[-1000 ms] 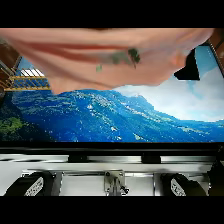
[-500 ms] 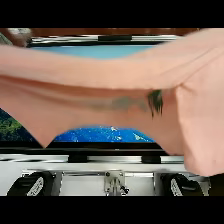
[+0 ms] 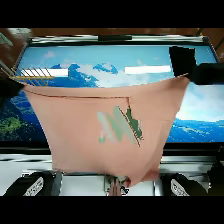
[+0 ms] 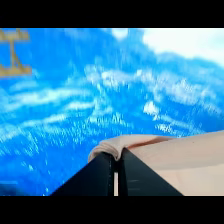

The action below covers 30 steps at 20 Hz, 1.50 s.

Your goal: Fold the shirts.

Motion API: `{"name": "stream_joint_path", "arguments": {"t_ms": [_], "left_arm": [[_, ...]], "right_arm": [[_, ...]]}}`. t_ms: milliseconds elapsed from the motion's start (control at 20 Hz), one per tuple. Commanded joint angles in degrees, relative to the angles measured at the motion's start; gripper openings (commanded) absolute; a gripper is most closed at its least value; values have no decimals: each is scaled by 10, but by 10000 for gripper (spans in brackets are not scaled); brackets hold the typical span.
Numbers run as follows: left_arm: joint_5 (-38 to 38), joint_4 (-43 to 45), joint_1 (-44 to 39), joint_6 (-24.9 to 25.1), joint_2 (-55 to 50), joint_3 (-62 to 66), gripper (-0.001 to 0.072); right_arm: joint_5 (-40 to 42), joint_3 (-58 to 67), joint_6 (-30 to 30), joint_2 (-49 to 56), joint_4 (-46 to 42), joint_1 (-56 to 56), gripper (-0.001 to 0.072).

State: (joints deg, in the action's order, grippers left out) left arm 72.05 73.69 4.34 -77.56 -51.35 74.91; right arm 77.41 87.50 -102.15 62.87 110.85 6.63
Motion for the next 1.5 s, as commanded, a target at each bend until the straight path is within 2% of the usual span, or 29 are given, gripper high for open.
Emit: {"name": "stream_joint_path", "arguments": {"t_ms": [0, 50, 150, 250, 400, 500, 550, 600, 650, 700, 750, 800, 850, 950, 1000, 1100, 1250, 1450], "left_arm": [[-65, 0, 0, -6, -132, -58, 42], [-84, -1, 0, -17, -174, -47, 42], [-120, -11, 0, -23, -257, -14, 42], [-153, -43, -1, -23, -321, 14, 42], [-221, -167, -1, -23, -391, 35, 42], [-218, -207, -1, -22, -413, 35, 42], [-197, -206, 0, -22, -416, 35, 72], [-161, -206, 6, -23, -415, 36, 349], [-110, -205, 18, -23, -413, 43, 694], [-38, -197, 38, -27, -412, 57, 712], [40, -185, 62, -39, -412, 72, 683], [108, -180, 87, -48, -411, 80, 533], [182, -179, 113, -46, -405, 77, 427], [256, -166, 156, -27, -366, 19, 439], [246, -152, 175, -19, -330, -35, 440], [181, -132, 212, 10, -244, -178, 555], [106, -132, 259, 72, -149, -355, 555], [45, -135, 264, 90, -147, -440, 550]], "right_arm": [[-186, -35, -3, 146, 11, -38, 59], [-248, -31, 4, 178, 11, -50, 60], [-366, -31, 63, 229, 11, -71, 60], [-415, -31, 105, 270, 10, -83, 60], [-376, -31, 146, 319, 11, -82, 61], [-331, -31, 152, 332, 11, -82, 63], [-314, -31, 152, 330, 11, -82, 147], [-289, -30, 148, 323, 9, -77, 446], [-257, -30, 143, 311, -2, -69, 610], [-209, -31, 143, 293, -25, -54, 610], [-157, -31, 143, 274, -50, -35, 610], [-93, -31, 139, 254, -80, -12, 610], [-26, -31, 127, 237, -105, 10, 609], [101, -33, 84, 213, -133, 55, 605], [137, -45, 73, 200, -132, 77, 605], [137, -91, 73, 163, -119, 113, 605], [96, -159, 74, 117, -64, 137, 605], [81, -175, 74, 108, -29, 131, 605]]}}
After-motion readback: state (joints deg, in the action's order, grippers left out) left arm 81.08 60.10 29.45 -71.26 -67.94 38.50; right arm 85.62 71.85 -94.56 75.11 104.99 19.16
